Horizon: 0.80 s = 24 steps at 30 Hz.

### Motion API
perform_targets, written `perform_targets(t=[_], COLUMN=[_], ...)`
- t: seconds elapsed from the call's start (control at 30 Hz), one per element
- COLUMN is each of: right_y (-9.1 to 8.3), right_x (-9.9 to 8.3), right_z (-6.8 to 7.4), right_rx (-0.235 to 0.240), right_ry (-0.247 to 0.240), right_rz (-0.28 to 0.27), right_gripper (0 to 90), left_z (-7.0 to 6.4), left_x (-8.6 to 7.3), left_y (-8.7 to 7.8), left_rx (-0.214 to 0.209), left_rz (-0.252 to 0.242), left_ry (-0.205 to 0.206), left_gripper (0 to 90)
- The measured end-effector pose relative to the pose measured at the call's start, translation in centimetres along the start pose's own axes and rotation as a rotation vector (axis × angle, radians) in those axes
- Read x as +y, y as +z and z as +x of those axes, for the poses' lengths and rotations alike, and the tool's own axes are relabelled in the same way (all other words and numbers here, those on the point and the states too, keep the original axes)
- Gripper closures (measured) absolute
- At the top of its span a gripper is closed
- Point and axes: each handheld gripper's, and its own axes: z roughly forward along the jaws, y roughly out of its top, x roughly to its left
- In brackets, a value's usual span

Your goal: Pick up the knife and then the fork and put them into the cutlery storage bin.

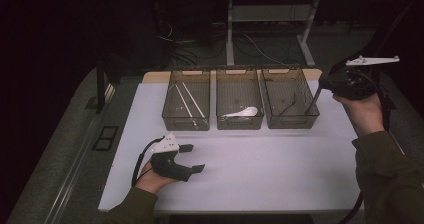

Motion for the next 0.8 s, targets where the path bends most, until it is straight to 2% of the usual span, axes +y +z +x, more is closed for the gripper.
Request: perform_targets(t=[0.1,0.2,0.3,0.5,0.63,0.8], right_y=[1.4,3.1,4.5,6.6,8.4,11.1], right_x=[0.0,-0.2,-0.5,-0.1,0.0,-0.1], right_z=[-0.4,-0.8,-1.0,-0.6,-0.6,-0.7], right_rx=[-0.029,-0.037,-0.043,-0.047,-0.033,-0.015], right_ry=[-0.011,-0.003,-0.016,-0.044,-0.042,-0.025], right_rz=[0.069,0.124,0.166,0.161,0.153,0.196], right_gripper=[88.7,88.7,88.7,88.7,88.7,88.7], left_z=[-0.1,0.0,0.1,0.1,0.0,0.0], left_x=[0.0,-0.1,-0.1,0.0,0.0,0.1], left_y=[0.1,0.0,-0.1,-0.1,0.0,0.0], left_rx=[-0.005,-0.005,-0.004,-0.011,-0.013,-0.018], left_rz=[-0.001,-0.002,-0.009,-0.009,-0.007,-0.010], left_ry=[0.000,0.003,0.002,0.006,0.004,0.008], left_gripper=[14.1,13.8,13.5,13.4,13.4,13.4])
